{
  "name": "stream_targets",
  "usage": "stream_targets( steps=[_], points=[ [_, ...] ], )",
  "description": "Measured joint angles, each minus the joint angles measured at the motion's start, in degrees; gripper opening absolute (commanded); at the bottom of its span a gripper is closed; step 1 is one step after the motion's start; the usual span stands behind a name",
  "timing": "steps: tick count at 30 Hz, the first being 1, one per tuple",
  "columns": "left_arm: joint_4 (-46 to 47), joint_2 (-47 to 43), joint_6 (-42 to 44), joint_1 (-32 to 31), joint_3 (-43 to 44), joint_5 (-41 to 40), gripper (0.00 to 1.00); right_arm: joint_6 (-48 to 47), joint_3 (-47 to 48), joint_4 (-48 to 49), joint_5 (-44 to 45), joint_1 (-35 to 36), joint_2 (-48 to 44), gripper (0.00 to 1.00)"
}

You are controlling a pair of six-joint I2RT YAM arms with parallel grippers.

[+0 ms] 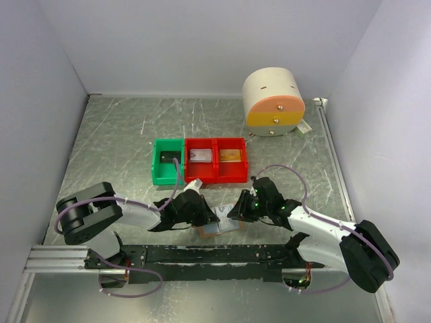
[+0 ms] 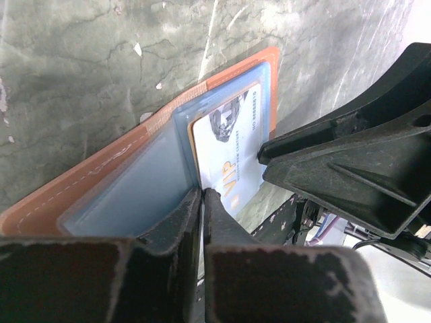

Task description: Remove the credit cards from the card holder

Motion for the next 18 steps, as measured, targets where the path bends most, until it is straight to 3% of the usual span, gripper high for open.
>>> stream_targets(
  steps=[18],
  points=[
    [-0.3, -0.6, -0.6, 0.0, -0.5, -0.2, 0.10, -0.9, 0.5, -2.4, -0.1, 0.1, -1.3, 0.31]
  ],
)
